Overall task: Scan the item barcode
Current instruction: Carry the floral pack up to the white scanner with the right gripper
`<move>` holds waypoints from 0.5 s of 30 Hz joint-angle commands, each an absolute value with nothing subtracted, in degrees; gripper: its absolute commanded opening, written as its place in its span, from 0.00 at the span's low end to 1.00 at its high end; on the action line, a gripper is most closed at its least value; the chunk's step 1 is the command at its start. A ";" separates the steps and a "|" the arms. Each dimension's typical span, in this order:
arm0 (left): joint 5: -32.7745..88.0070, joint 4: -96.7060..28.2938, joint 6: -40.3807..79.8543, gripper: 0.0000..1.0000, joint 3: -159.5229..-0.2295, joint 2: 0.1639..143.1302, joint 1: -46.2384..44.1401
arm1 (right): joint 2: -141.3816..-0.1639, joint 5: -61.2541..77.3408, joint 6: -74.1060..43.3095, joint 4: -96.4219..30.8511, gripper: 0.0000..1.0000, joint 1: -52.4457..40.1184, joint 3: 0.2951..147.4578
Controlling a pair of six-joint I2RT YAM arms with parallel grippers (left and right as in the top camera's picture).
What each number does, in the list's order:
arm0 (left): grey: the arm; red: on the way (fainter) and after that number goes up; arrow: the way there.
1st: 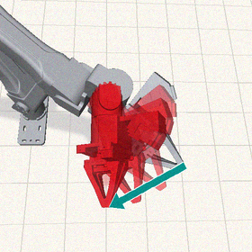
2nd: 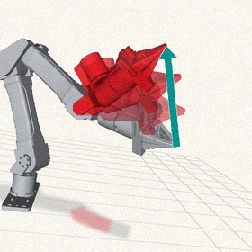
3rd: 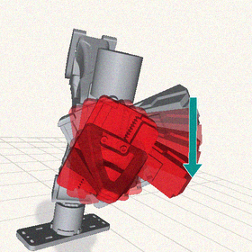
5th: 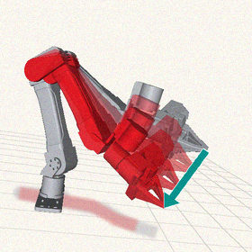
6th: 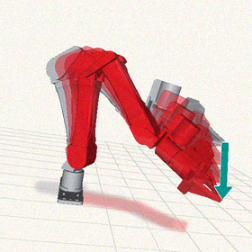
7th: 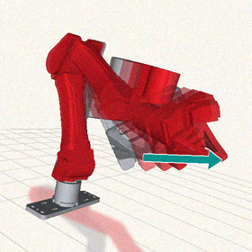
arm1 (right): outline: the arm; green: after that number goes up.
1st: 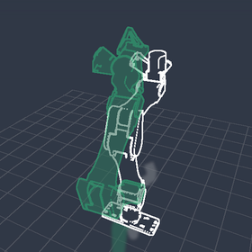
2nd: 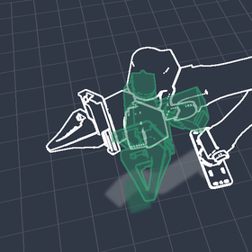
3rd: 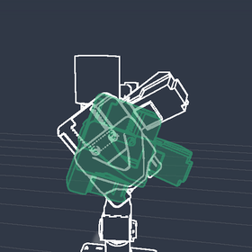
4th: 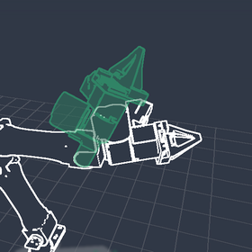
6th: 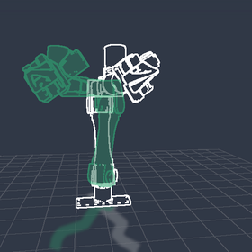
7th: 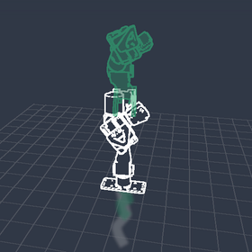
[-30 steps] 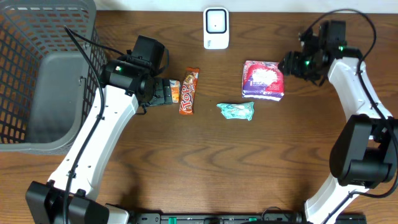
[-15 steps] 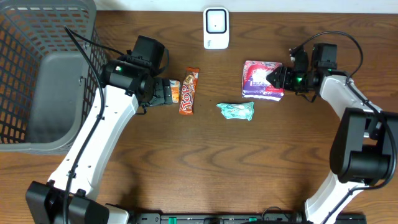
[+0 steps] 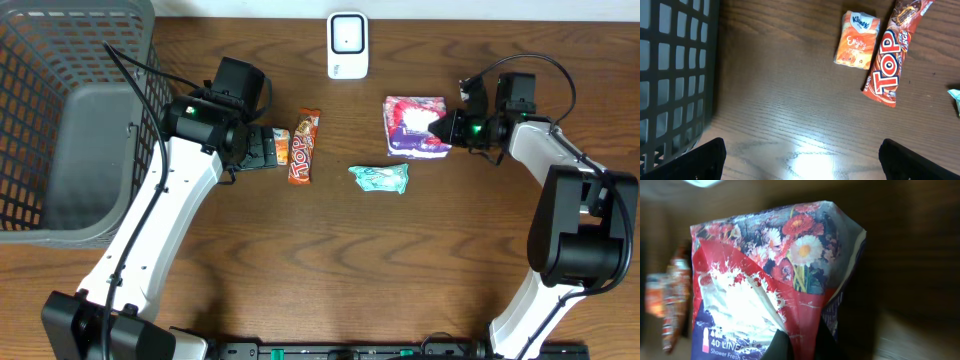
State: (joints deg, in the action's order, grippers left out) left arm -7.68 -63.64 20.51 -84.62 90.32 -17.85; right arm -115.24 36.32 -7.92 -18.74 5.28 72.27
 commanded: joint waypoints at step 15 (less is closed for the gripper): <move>-8.21 -63.83 20.16 0.98 -84.60 90.61 -17.65 | -114.76 27.27 -28.73 9.67 0.01 -6.35 78.32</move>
State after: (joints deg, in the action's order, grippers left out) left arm -7.68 -63.64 20.53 -84.62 90.32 -17.85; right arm -115.24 38.33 -26.09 8.75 -2.17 77.38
